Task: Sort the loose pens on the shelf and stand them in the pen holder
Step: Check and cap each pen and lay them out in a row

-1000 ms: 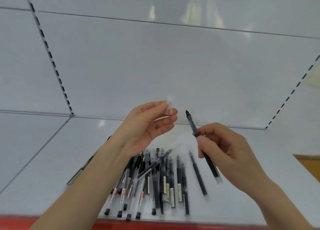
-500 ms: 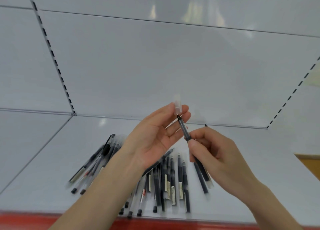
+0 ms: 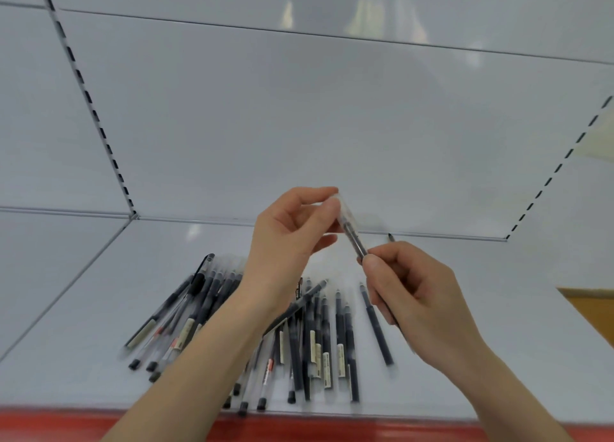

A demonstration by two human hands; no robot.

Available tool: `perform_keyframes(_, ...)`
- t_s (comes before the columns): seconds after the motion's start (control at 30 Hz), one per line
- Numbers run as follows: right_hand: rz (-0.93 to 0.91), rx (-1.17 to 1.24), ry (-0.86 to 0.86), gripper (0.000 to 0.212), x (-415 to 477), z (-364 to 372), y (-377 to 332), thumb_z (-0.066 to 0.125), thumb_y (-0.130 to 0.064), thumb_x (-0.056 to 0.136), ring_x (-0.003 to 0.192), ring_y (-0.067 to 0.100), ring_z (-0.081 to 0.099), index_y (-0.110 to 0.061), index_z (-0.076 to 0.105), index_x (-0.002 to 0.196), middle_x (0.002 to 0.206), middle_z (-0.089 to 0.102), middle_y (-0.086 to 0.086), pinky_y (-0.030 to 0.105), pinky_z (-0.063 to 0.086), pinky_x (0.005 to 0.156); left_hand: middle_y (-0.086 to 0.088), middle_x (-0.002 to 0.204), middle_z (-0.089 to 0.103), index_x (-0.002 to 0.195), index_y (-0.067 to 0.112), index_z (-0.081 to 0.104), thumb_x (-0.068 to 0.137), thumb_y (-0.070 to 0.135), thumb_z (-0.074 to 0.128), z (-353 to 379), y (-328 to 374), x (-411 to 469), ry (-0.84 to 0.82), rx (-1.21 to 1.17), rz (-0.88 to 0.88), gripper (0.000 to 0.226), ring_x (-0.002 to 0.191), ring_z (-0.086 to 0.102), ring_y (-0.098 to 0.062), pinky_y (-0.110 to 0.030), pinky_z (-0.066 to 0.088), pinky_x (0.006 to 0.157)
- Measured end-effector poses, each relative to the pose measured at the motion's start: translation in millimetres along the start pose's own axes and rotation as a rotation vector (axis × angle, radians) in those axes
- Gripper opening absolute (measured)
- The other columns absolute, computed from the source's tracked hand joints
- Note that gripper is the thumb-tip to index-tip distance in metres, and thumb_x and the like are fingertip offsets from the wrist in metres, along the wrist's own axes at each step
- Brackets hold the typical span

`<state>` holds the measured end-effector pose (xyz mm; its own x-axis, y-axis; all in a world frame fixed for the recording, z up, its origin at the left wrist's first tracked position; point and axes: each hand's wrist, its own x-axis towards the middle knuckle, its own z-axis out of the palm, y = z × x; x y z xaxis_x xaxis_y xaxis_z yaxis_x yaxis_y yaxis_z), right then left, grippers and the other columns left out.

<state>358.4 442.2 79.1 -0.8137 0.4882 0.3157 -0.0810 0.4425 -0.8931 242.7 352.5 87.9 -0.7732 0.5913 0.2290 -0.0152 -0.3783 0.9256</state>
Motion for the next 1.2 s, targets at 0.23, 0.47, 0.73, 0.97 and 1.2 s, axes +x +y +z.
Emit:
perform_keyframes(0.23,0.042,-0.002,-0.005,0.018,3.6,-1.3,6.4,0.055,-0.02,0.087,0.042,0.008,0.046,-0.015,0.059,0.069,0.049,0.057,-0.004,0.019,0.038,0.045,-0.003,0.072,0.072,0.087,0.018,0.066,0.086,0.012,0.06,1.9,-10.8,7.2,-0.007,0.032,-0.056,0.009,0.071,0.067,-0.014,-0.025,0.055,0.07)
perform_keyframes(0.47,0.148,-0.526,0.036,0.02,50.0,-38.4,57.9,0.055,-0.026,0.089,0.068,0.016,0.06,-0.011,0.064,0.079,0.073,0.066,0.001,0.021,0.041,0.062,-0.002,0.066,0.067,0.086,0.018,0.068,0.087,0.013,0.06,-33.8,-19.9,34.1,0.039,0.464,-0.128,0.01,0.059,0.062,-0.009,-0.028,0.051,0.071)
perform_keyframes(0.73,0.425,-0.941,-0.057,0.026,79.0,-42.3,107.5,0.051,-0.028,0.09,0.097,0.03,0.054,-0.004,0.054,0.101,0.111,0.057,0.015,0.032,0.038,0.074,0.006,0.07,0.057,0.091,0.019,0.066,0.087,0.023,0.054,-66.4,-39.0,47.1,-0.105,1.229,-0.199,0.014,0.064,0.054,-0.011,-0.023,0.04,0.059)
perform_keyframes(0.97,0.421,-0.605,-0.099,0.01,72.4,-41.9,95.9,0.051,-0.013,0.088,0.064,0.018,0.056,-0.007,0.058,0.088,0.078,0.059,0.004,0.027,0.048,0.059,-0.005,0.101,0.059,0.11,0.012,0.063,0.09,0.025,0.054,-59.7,-43.3,65.3,-0.19,1.375,-0.1,0.025,0.093,0.056,-0.019,-0.027,0.041,0.085)
perform_keyframes(1.2,0.399,-0.14,0.0,0.007,57.9,-49.1,65.1,0.057,-0.002,0.083,0.055,0.013,0.059,-0.007,0.06,0.086,0.075,0.065,0.01,0.02,0.049,0.05,-0.011,0.132,0.049,0.128,0.009,0.051,0.094,0.005,0.04,-41.5,-83.3,118.5,-0.458,1.6,0.016,0.036,0.121,0.046,-0.028,-0.031,0.034,0.099)
